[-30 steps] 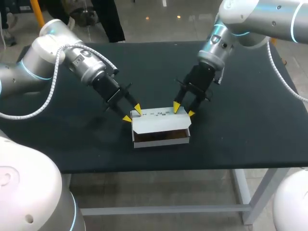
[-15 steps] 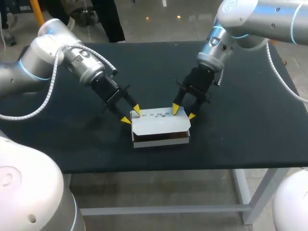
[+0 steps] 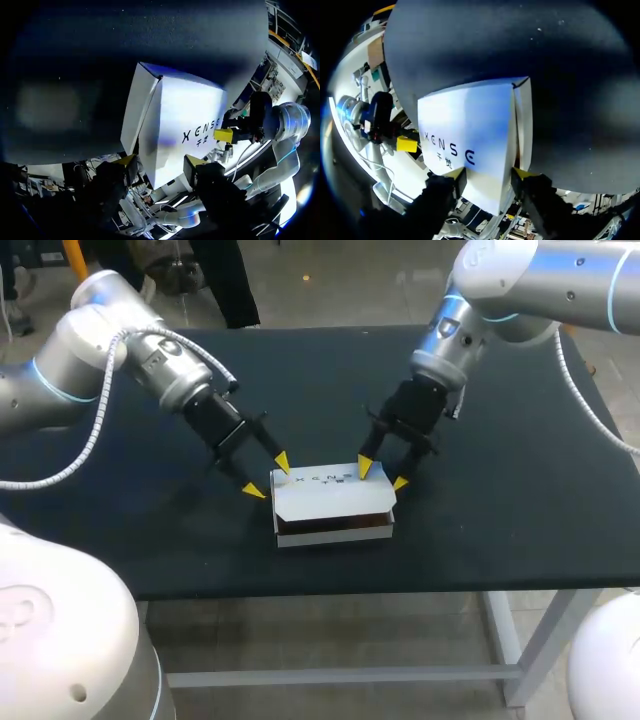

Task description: Assemble the packaging by folding the flat box into shape, placing the metal phone stand inside, and closing the box properly

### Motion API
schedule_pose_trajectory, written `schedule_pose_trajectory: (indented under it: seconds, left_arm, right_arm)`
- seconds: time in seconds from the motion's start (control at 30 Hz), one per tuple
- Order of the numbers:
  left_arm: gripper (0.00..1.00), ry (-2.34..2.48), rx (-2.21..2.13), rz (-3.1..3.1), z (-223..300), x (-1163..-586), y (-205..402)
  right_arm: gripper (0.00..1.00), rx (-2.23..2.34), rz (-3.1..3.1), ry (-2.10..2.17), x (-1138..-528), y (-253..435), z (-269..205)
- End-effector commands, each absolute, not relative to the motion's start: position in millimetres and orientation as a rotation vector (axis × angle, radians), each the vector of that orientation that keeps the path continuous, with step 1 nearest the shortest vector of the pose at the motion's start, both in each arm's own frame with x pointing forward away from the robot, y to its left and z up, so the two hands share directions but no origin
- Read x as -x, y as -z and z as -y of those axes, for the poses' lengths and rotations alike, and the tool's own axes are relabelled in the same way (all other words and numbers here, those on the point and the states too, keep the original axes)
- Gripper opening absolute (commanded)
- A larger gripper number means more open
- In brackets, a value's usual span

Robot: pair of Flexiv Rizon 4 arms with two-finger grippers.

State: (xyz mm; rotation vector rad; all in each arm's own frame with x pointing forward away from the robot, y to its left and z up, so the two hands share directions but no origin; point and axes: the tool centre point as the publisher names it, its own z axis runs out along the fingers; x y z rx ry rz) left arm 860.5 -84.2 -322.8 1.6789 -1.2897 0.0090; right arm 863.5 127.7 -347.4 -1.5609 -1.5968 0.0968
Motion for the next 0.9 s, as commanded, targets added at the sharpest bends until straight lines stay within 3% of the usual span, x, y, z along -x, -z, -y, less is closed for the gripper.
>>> schedule_pose_trajectory:
  seconds: [0.03, 0.27, 0.5, 0.63, 0.9]
  left_arm:
    - [0.67, -0.038, -1.702, 1.291, 79, -855, 314]
    - [0.73, -0.104, -1.701, 1.375, 75, -851, 300]
    - [1.0, -0.141, -1.648, 1.563, 73, -847, 285]
    - [1.0, -0.192, -1.596, 1.704, 72, -844, 273]
    - [1.0, -0.288, -1.49, 2.059, 78, -842, 247]
  right_arm:
    - [0.61, 1.556, 1.599, -0.099, -865, 349, -129]
    - [0.6, 1.557, 1.6, -0.097, -866, 351, -129]
    - [0.6, 1.555, 1.6, -0.1, -867, 353, -130]
    - [0.54, 1.556, 1.598, -0.097, -869, 353, -131]
    - [0.53, 1.556, 1.598, -0.097, -869, 353, -131]
